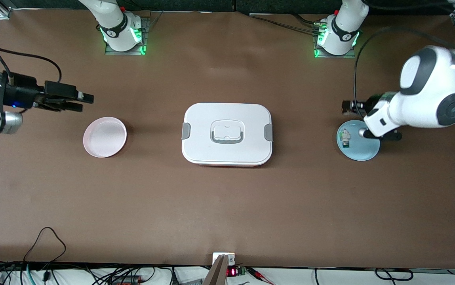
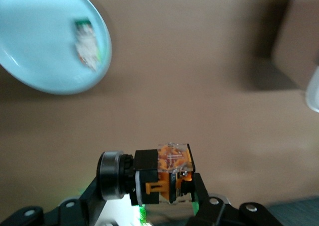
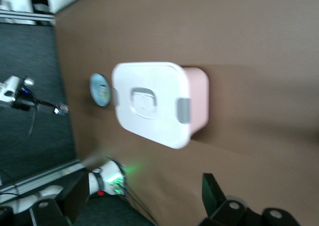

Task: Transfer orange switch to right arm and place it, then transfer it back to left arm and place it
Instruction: 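Carry the switch over the box with the left gripper while the right gripper approaches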

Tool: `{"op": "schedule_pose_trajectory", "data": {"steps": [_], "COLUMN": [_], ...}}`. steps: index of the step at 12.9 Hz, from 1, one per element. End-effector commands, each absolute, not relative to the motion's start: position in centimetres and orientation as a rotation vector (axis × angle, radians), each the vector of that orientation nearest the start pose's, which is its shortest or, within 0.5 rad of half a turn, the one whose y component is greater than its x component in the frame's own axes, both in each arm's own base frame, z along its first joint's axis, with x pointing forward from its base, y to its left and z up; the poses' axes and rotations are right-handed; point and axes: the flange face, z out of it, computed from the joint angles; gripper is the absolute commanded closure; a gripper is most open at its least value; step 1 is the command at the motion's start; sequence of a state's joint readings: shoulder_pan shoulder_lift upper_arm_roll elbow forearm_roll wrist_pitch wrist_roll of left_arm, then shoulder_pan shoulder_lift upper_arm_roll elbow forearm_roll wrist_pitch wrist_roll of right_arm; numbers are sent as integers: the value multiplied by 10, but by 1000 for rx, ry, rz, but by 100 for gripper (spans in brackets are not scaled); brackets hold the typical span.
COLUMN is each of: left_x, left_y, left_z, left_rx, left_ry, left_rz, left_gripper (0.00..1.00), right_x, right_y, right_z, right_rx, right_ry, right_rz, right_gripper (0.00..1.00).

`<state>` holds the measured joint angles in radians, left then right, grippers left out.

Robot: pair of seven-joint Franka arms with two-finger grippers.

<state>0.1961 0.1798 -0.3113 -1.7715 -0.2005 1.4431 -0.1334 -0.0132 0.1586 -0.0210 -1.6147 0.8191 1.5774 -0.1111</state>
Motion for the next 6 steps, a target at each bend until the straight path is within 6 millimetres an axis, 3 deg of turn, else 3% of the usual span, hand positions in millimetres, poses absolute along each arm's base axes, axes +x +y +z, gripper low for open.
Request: {"op": "schedule_pose_trajectory", "data": {"steps": [1,5,6], "left_x": [541,535,536], "left_y": [-92,-138,-161], "left_z": [489,537,554], "left_rx": [-3209,-3050,-3017], "left_ry": [-311,-998,-1087], "left_rz": [1065,1527,1649], "left_gripper": [83,82,82], "right_x": [602,602,602], "right_y": [82,117,127], "right_z": [531,514,514], "right_rx": [-2222,-1956,-1940], "right_ry": [-34,4,-6], "right_rz": [115,123,111], "right_gripper": [0,0,0]}}
